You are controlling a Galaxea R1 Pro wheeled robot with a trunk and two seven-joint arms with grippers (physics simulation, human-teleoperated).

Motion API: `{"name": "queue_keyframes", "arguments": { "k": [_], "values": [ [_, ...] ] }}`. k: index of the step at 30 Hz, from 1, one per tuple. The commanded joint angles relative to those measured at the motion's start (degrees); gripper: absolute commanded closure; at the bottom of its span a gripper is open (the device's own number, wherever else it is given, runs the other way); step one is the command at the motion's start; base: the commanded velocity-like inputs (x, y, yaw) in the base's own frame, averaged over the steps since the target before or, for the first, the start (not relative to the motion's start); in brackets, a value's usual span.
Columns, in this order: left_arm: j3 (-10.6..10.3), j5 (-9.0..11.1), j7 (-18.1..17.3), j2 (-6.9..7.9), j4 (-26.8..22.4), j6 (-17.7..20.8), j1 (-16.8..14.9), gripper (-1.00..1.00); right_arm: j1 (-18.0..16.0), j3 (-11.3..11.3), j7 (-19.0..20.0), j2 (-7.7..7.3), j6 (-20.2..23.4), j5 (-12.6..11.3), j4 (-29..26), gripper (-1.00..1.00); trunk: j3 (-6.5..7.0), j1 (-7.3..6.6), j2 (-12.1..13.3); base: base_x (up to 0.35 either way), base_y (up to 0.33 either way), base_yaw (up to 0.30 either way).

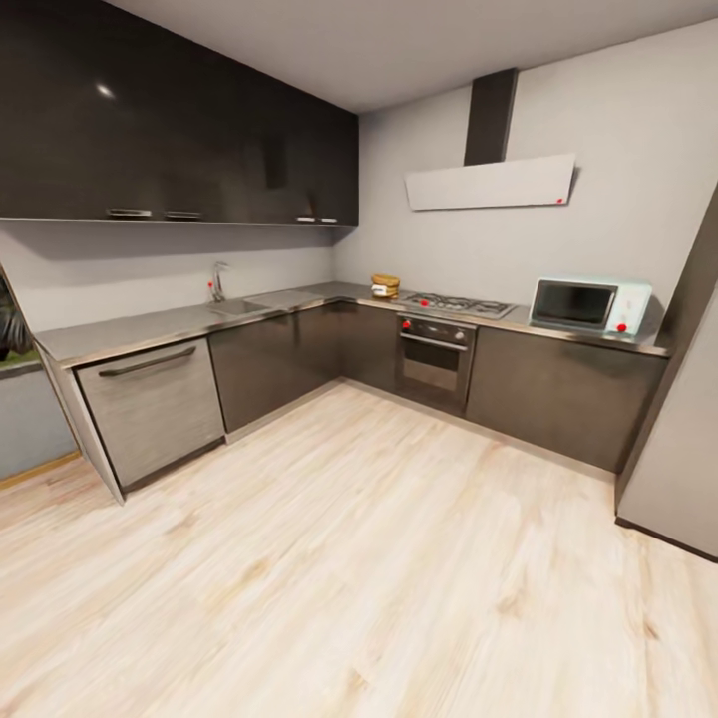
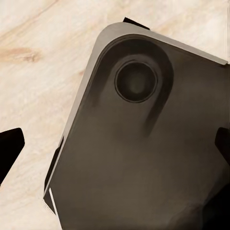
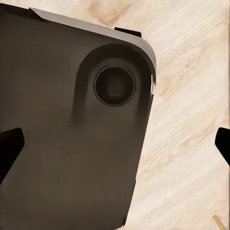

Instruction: In the kitchen, take the popcorn bag from the countertop, put it into the microwave, and heat it until the popcorn is cooked so the cooked popcorn ends up inside the bag.

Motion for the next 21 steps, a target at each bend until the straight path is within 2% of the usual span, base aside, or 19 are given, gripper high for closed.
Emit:
{"name": "queue_keyframes", "arguments": {
  "k": [1, 21],
  "values": [
    [0.20, 0.06, 0.06, -0.01, 0.00, -0.11, 0.00, -1.00, -0.01, 0.01, -0.04, -0.01, -0.12, 0.40, -0.01, -1.00, -0.05, 0.03, -0.02, 0.337, 0.000, 0.000],
    [0.20, 0.06, 0.06, -0.08, -0.02, -0.11, -0.01, -1.00, -0.01, 0.01, -0.04, -0.09, -0.21, 0.40, -0.01, -1.00, -0.05, 0.03, -0.02, 0.336, -0.011, 0.000]
  ]
}}
